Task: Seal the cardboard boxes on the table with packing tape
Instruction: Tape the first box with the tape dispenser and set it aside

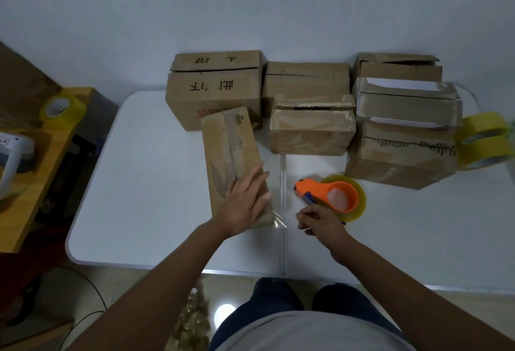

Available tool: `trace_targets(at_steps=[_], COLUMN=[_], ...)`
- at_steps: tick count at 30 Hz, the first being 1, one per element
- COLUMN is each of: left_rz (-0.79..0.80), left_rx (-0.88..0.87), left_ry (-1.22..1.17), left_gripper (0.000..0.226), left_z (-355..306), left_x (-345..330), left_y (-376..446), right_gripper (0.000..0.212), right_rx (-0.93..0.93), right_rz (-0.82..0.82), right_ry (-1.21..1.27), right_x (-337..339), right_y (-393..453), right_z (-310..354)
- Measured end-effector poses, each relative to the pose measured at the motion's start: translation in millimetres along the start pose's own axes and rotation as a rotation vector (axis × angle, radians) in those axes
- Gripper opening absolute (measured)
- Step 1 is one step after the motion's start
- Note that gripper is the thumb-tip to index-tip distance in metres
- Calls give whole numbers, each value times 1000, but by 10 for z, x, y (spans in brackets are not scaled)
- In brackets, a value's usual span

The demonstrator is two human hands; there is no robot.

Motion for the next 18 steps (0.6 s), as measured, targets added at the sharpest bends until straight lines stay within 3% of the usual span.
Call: trace_targets(at_steps=[3,9,18], left_rz=[8,25,32], left_rx=[-121,-202,-173], left_ry=[178,510,671], left_gripper=[65,70,75], left_z=[101,272,195], left_x=[22,-178,-232], left_y=[-170,-341,-355], right_gripper=[8,13,14], right_rx=[56,195,300], right_rz=[-46,-77,-170], right_ry=[-44,-175,-280], right_x=[13,25,-22], right_y=[-24,-20,16], right_z=[8,21,20])
Point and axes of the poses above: each hand's wrist, its own y-axis towards the middle knuckle, its own x-axis out of the back of the hand, z = x × y, the point moved 1 cm from there along y, towards the middle knuckle, and after that the axes turned 2 degrees about y, right-handed, at the moved point
